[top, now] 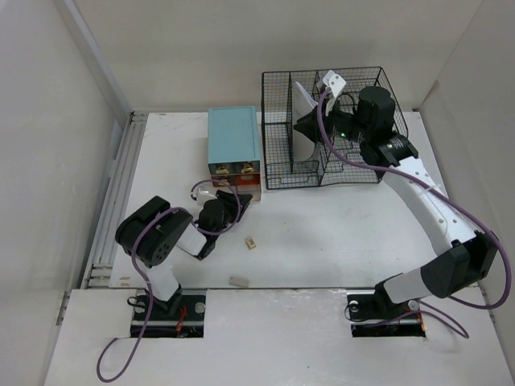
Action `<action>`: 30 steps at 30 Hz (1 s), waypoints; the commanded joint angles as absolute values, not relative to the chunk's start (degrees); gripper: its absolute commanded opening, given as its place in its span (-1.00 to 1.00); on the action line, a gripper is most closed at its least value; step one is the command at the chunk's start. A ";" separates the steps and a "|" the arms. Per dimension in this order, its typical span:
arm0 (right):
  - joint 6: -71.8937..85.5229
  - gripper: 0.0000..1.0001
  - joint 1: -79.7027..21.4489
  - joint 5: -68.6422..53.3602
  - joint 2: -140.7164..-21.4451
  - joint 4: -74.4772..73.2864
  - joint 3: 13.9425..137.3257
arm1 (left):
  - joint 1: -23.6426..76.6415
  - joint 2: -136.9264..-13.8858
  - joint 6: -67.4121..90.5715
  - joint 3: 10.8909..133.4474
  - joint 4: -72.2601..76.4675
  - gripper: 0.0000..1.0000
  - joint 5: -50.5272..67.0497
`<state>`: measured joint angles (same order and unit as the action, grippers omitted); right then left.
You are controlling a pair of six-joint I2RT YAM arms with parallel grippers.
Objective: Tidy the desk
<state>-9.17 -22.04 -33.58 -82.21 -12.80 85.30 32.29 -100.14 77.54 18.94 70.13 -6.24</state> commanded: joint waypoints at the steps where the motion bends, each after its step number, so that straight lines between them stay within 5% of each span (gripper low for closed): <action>1: -8.61 -0.46 -21.71 -35.42 -79.99 -10.02 85.17 | 34.53 -94.94 77.17 15.56 70.67 -0.56 -6.85; 3: -8.61 -0.46 -21.71 -35.42 -79.98 -9.50 85.17 | 34.54 -93.17 77.17 14.41 69.18 -0.51 -7.38; 9: -8.09 -0.41 -21.71 -37.35 -80.51 -9.49 84.64 | 35.16 -87.55 74.28 12.83 64.70 0.55 -8.53; 12: -8.87 -0.29 -21.71 -39.45 -81.04 -9.49 84.64 | 35.16 -83.68 71.81 13.36 60.57 0.81 -8.53; 14: -12.28 -0.13 -21.71 -40.95 -81.73 -11.94 84.64 | 35.77 -81.14 69.54 14.15 58.72 0.81 -9.05; 15: -14.31 -0.09 -21.71 -43.13 -82.52 -13.35 85.33 | 36.29 -77.82 69.52 14.85 56.01 0.75 -9.66; 20: -42.04 -0.09 -25.13 -50.89 -88.14 -38.05 91.04 | 38.75 -63.57 61.72 17.39 43.53 -0.52 -12.65; 21: -51.15 -0.09 -26.44 -49.50 -89.46 -41.97 93.40 | 39.46 -60.93 59.61 18.27 37.33 -0.95 -13.44; 24: -64.28 -0.09 -31.71 -43.79 -93.86 -52.02 93.52 | 41.92 -50.91 51.78 21.00 28.33 -1.00 -16.96; 30: -69.25 0.14 -40.59 -32.88 -94.39 -46.68 84.56 | 48.59 -35.35 50.61 16.64 9.77 -0.99 -20.21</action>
<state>-60.53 -37.98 -37.39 -95.64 -45.08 85.97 45.91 -39.86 53.21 19.66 21.76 -17.78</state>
